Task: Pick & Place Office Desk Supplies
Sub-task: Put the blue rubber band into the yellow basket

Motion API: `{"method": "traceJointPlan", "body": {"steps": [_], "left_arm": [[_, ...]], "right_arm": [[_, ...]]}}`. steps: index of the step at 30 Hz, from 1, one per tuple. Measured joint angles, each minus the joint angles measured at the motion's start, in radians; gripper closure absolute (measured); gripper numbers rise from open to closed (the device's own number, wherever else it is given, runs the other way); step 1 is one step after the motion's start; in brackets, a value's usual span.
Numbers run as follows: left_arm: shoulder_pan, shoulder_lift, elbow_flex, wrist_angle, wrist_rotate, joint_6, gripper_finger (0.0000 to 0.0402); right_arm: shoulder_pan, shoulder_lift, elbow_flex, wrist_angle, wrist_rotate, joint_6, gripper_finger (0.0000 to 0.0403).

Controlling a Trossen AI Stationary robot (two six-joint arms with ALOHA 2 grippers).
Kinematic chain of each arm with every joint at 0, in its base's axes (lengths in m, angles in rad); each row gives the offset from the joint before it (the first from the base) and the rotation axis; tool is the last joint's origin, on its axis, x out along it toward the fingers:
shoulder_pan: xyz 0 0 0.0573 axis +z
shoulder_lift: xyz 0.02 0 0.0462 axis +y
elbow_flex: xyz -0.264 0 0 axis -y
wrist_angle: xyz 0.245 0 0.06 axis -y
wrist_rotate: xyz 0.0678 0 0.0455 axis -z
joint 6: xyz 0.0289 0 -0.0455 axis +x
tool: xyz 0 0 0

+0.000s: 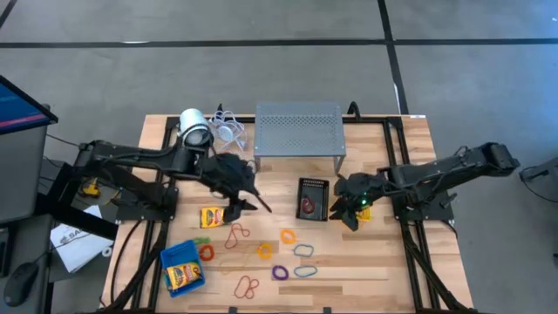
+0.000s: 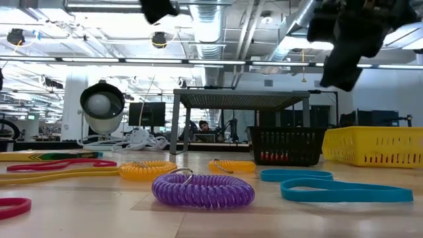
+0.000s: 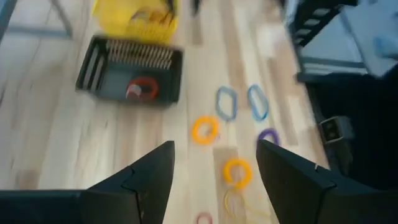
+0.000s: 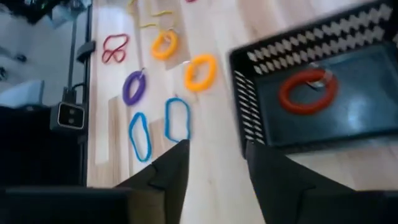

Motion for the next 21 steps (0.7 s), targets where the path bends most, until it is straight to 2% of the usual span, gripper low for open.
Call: {"method": "traceJointPlan", "body": {"steps": [4, 7, 12, 15, 21], "left_arm": [[-0.011, -0.040, -0.102, -0.002, -0.032, -0.039, 0.0178], [-0.023, -0.062, -0.178, 0.039, -0.098, -0.069, 0.0178], [-0.055, -0.090, -0.271, 0.152, -0.114, -0.084, 0.0184], [-0.069, -0.091, -0.297, 0.192, -0.117, -0.083, 0.0190], [-0.076, -0.091, -0.304, 0.207, -0.147, -0.047, 0.0204]], "right_arm": [[0.074, 0.086, 0.088, 0.002, 0.025, -0.062, 0.0281], [0.126, 0.164, 0.163, -0.005, 0.027, -0.110, 0.0298], [0.178, 0.298, 0.267, -0.055, 0.028, -0.113, 0.0305], [0.198, 0.376, 0.308, -0.086, 0.010, -0.086, 0.0289], [0.217, 0.526, 0.358, -0.088, 0.001, -0.027, 0.0221]]}}
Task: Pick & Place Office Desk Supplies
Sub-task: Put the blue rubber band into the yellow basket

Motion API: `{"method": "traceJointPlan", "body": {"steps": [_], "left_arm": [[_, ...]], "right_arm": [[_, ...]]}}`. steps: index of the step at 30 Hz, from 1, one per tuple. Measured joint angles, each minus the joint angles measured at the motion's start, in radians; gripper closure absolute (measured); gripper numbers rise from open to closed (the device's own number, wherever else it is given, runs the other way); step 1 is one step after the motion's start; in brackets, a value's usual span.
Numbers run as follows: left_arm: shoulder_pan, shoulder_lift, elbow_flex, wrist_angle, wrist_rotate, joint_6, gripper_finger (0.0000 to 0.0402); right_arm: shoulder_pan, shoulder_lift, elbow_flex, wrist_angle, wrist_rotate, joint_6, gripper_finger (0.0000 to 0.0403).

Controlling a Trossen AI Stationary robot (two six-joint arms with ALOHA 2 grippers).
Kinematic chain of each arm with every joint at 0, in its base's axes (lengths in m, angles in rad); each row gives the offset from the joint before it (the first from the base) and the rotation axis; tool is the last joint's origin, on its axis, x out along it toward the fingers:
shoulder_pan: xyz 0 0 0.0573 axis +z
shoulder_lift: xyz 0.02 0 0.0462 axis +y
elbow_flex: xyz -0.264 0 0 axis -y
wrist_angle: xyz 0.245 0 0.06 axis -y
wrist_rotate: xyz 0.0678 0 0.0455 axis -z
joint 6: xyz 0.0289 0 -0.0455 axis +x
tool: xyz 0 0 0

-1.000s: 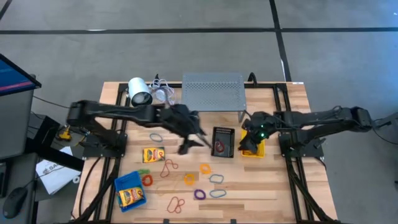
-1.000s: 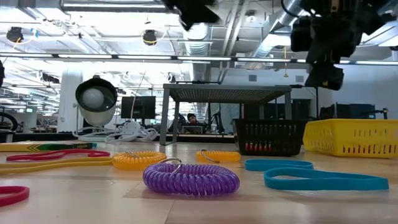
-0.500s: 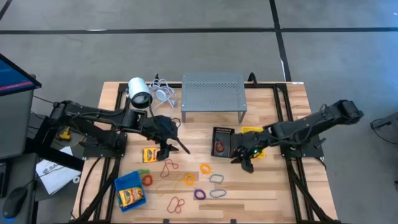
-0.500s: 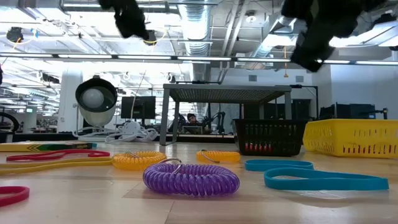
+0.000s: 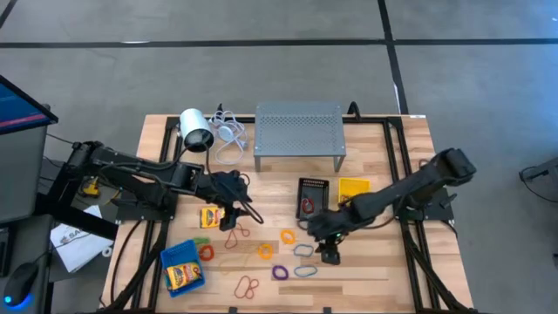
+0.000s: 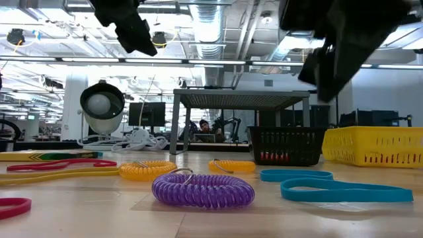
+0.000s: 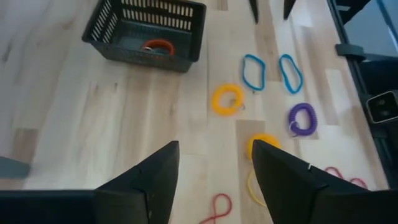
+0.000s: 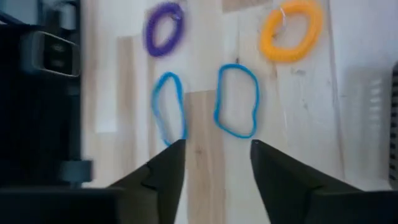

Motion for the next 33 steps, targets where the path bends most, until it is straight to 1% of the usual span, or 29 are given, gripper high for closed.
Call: {"method": "traceJointPlan", "body": {"steps": [4, 8, 12, 17, 21, 26, 30, 32, 33], "left_arm": [[0.000, 0.000, 0.000, 0.021, -0.005, 0.050, 0.0214], [0.004, 0.000, 0.000, 0.026, -0.005, 0.098, 0.0223], [0.005, 0.000, 0.000, 0.026, -0.005, 0.105, 0.0229], [0.003, 0.000, 0.000, 0.026, -0.005, 0.106, 0.0231], [0.003, 0.000, 0.000, 0.029, -0.005, 0.106, 0.0230], [0.003, 0.000, 0.000, 0.031, -0.004, 0.103, 0.0231], [0.003, 0.000, 0.000, 0.031, -0.003, 0.102, 0.0234], [0.003, 0.001, 0.000, 0.028, -0.001, 0.100, 0.0233], [0.003, 0.001, 0.000, 0.028, 0.000, 0.099, 0.0233]], "right_arm": [[0.000, 0.109, 0.071, -0.001, -0.001, 0.079, 0.0190], [0.013, 0.209, 0.159, -0.066, 0.000, 0.087, 0.0187], [0.027, 0.294, 0.239, -0.153, 0.012, 0.059, 0.0203], [0.034, 0.374, 0.327, -0.211, 0.034, 0.020, 0.0235], [0.034, 0.402, 0.349, -0.228, 0.061, 0.008, 0.0259], [0.038, 0.401, 0.348, -0.233, 0.140, -0.016, 0.0282], [0.044, 0.411, 0.349, -0.216, 0.138, -0.018, 0.0291], [0.050, 0.425, 0.350, -0.210, 0.117, -0.020, 0.0293], [0.053, 0.428, 0.350, -0.212, 0.079, -0.018, 0.0293]]}}
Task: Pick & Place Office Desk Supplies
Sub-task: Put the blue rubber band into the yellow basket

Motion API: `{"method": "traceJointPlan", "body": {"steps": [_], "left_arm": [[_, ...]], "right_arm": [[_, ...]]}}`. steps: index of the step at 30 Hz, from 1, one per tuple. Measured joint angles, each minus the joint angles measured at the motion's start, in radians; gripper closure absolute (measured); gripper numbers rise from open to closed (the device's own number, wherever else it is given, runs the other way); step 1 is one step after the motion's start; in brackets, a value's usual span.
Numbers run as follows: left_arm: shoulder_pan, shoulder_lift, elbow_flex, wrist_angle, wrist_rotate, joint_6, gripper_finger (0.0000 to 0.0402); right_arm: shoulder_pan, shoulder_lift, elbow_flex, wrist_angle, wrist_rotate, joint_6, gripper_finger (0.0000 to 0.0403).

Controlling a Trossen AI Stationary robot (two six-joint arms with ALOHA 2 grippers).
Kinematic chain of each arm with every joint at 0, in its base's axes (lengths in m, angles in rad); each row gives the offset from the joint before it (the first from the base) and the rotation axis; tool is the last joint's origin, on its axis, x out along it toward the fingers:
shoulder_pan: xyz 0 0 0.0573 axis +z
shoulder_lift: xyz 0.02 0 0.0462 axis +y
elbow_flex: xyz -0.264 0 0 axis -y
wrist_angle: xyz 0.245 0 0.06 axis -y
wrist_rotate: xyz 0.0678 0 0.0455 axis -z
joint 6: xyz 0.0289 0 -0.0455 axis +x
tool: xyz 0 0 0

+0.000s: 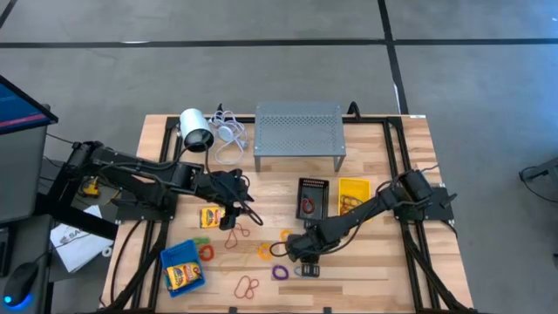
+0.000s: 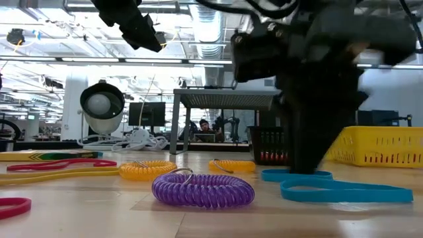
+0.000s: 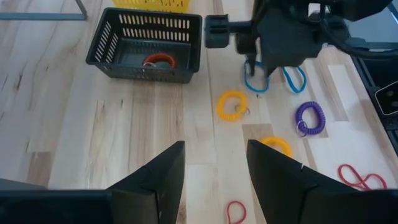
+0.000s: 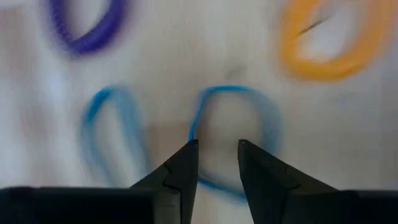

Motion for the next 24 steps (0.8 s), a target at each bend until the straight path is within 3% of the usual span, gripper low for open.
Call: {"method": "traceJointPlan", "body": {"steps": [4, 11, 24], "left_arm": [[-0.001, 0.000, 0.000, 0.002, 0.000, 0.000, 0.0235], [-0.004, 0.000, 0.000, 0.000, 0.001, -0.001, 0.0236], [-0.004, 0.000, 0.000, 0.001, 0.001, -0.004, 0.0237]], "right_arm": [[0.013, 0.014, 0.003, 0.003, -0.049, 0.000, 0.0286], [0.019, 0.029, 0.002, 0.005, 0.029, 0.011, 0.0255], [-0.007, -0.056, 0.014, -0.046, 0.026, 0.023, 0.0263]]}}
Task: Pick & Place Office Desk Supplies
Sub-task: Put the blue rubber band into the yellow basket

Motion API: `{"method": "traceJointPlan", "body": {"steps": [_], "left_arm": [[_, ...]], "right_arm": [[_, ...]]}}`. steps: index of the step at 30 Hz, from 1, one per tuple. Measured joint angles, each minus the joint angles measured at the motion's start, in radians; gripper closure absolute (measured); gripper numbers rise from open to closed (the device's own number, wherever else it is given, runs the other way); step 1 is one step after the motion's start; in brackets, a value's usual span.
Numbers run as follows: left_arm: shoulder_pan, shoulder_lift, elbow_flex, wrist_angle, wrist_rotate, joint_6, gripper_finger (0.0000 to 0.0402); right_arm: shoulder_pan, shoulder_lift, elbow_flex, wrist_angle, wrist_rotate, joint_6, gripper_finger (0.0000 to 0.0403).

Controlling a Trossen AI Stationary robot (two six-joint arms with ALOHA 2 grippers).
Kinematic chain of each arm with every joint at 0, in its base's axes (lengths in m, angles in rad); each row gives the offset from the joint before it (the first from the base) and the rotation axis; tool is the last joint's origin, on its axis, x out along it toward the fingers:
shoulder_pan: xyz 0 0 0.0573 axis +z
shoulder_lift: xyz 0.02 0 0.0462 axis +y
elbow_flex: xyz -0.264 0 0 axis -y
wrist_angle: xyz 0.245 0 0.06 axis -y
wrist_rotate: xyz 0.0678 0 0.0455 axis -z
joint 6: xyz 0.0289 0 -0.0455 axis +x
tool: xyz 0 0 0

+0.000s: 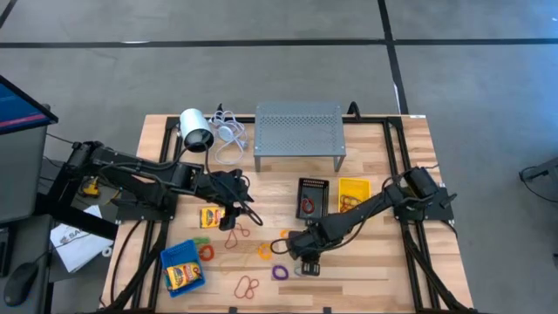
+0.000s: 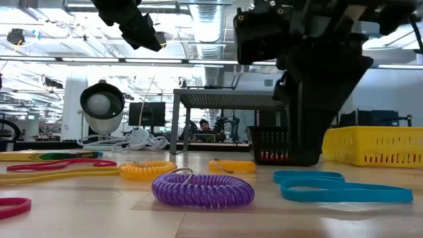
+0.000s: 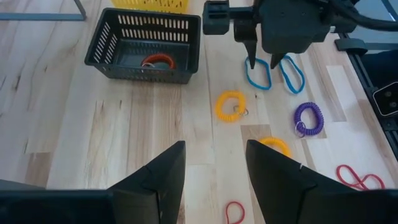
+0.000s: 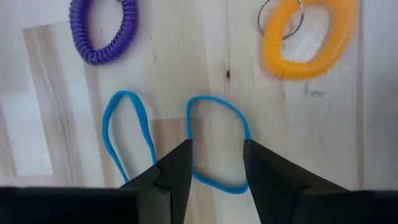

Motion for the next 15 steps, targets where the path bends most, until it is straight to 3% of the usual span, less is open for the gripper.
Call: {"method": "traceJointPlan", "body": {"steps": [15], "left_arm": [[0.000, 0.000, 0.000, 0.000, 0.000, 0.000, 0.0237]], "right_arm": [[-0.004, 0.013, -0.001, -0.004, 0.003, -0.039, 0.0167]]}}
